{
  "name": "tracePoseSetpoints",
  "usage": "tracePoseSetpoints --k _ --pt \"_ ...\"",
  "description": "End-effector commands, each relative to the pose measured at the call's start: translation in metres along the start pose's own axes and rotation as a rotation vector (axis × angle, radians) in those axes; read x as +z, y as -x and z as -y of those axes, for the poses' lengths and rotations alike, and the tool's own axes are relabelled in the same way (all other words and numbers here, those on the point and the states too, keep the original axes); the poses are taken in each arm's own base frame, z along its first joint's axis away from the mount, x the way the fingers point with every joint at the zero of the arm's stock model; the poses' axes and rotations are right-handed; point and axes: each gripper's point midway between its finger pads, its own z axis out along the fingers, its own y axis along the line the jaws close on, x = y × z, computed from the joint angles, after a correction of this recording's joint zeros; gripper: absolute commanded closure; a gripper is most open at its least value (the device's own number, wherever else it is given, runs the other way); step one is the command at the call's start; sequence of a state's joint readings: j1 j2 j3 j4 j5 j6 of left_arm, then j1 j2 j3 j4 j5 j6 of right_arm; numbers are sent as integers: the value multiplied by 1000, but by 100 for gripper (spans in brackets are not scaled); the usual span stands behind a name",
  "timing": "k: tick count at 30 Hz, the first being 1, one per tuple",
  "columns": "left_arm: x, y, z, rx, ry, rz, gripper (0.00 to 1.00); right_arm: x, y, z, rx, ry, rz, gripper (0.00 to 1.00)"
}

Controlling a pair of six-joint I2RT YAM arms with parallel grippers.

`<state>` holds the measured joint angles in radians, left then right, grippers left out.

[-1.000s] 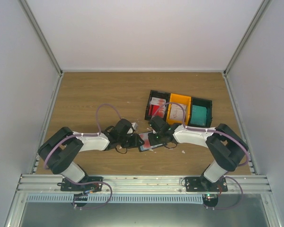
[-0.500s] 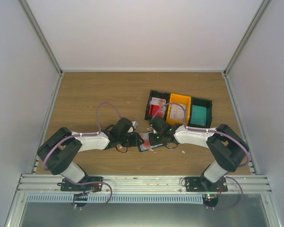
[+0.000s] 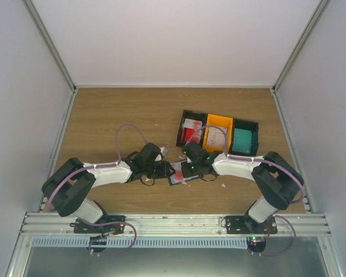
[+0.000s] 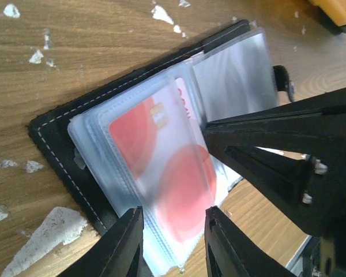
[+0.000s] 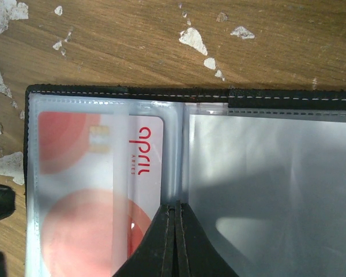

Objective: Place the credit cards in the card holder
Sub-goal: Insert the credit card into the card holder.

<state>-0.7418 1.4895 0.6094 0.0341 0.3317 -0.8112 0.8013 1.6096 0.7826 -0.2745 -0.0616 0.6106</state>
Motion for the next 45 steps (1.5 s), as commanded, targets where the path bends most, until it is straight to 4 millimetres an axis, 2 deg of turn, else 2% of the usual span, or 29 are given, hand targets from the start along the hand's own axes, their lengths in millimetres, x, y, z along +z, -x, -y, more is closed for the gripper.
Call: tracePoseSetpoints --k 1,10,19,34,39,42,45 --pt "6 7 8 19 -23 12 68 8 -21 15 13 -36 -65 99" --pt "10 9 11 26 -38 9 78 9 -22 16 15 -36 -67 100" --pt "14 6 4 14 -17 -3 71 9 -22 17 16 -37 -68 100" --pt "16 5 1 0 -3 -9 69 8 -23 16 12 -24 -65 99" --pt "9 5 -5 -15 28 12 71 -8 -10 7 6 14 -4 98" --pt "7 5 -4 -18 24 16 72 -21 1 -1 1 45 40 92" --pt "7 5 -4 -19 23 18 72 -26 5 -2 0 42 53 86"
